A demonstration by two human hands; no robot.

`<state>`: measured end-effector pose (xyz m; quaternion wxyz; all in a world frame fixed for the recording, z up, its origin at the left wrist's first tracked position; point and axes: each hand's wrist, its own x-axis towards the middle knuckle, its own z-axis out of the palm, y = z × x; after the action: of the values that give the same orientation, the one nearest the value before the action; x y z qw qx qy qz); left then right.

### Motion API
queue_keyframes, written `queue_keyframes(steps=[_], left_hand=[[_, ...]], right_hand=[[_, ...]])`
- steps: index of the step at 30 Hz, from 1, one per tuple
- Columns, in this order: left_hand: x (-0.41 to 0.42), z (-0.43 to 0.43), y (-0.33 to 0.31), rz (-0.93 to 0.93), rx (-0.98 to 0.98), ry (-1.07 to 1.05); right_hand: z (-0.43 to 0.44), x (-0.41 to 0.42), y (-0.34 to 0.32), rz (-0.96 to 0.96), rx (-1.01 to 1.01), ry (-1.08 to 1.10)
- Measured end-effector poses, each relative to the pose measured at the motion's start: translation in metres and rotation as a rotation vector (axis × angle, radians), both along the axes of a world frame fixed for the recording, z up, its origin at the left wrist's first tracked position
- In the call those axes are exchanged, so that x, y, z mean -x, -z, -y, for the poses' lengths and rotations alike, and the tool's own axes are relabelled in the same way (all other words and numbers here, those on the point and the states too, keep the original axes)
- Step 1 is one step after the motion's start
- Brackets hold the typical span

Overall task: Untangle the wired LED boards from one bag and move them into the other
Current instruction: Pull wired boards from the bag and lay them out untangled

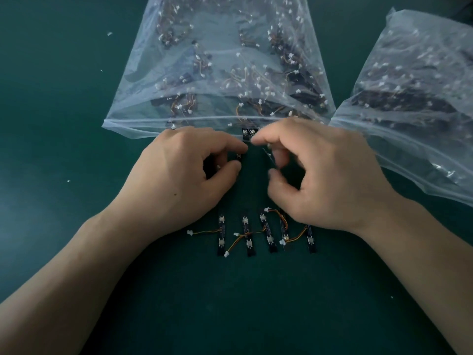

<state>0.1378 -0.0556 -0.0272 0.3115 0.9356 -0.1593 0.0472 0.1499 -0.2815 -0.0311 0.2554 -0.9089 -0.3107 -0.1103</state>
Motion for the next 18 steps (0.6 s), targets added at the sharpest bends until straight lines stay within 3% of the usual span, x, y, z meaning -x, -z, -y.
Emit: queue_keyframes(steps=[7,18], left_hand=[[-0.0023,-0.0059,-0.0001,-0.047,0.021,0.036],[-0.0011,-0.0039,0.0032,0.023,0.114,-0.052]], right_hand=[[0.0079,-0.0067,0.0039,-0.122,-0.296,0.004],[0.0018,-0.0066,0.0040,-0.137,-0.055,0.072]])
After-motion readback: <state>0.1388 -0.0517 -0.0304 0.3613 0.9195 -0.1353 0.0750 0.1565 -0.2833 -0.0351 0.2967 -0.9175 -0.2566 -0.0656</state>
